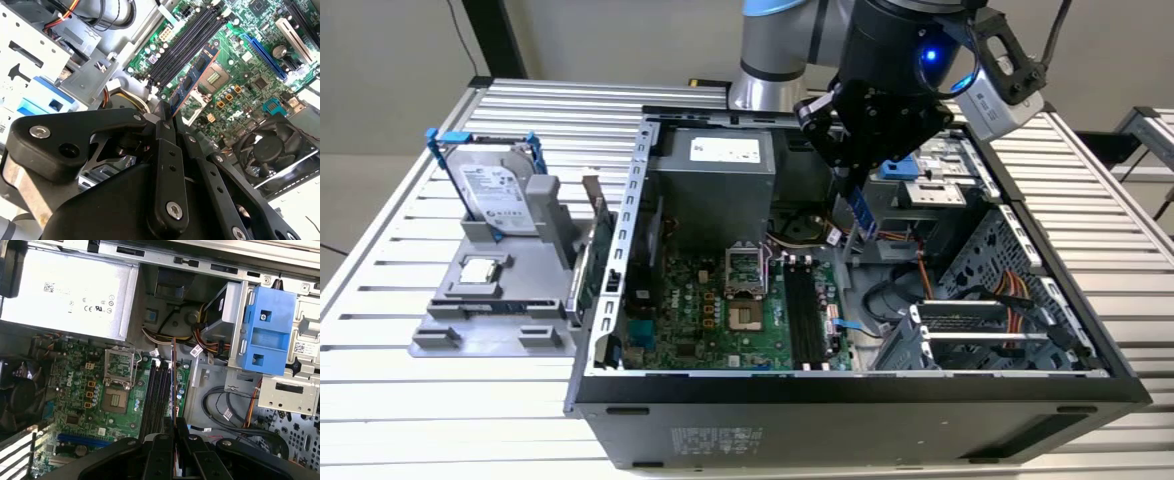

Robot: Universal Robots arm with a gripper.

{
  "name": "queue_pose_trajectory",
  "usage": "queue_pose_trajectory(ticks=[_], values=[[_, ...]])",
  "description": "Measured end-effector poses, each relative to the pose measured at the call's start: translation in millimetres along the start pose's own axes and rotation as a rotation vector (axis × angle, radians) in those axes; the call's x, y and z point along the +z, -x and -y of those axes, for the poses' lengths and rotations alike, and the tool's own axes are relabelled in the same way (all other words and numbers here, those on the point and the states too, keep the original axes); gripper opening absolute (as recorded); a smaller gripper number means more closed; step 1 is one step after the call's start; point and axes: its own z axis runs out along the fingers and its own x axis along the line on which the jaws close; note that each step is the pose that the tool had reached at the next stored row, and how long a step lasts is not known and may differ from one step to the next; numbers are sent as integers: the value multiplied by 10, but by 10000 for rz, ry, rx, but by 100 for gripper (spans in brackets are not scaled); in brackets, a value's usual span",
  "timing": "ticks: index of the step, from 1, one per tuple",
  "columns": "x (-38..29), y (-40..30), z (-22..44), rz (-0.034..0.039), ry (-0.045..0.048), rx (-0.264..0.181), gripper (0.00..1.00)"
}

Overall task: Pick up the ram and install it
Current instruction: 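Insert the ram into the slot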

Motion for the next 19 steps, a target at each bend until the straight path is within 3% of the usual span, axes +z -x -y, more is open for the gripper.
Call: queue_pose_trajectory(ticks=[19], values=[[68, -1, 3, 1, 0, 16, 0]])
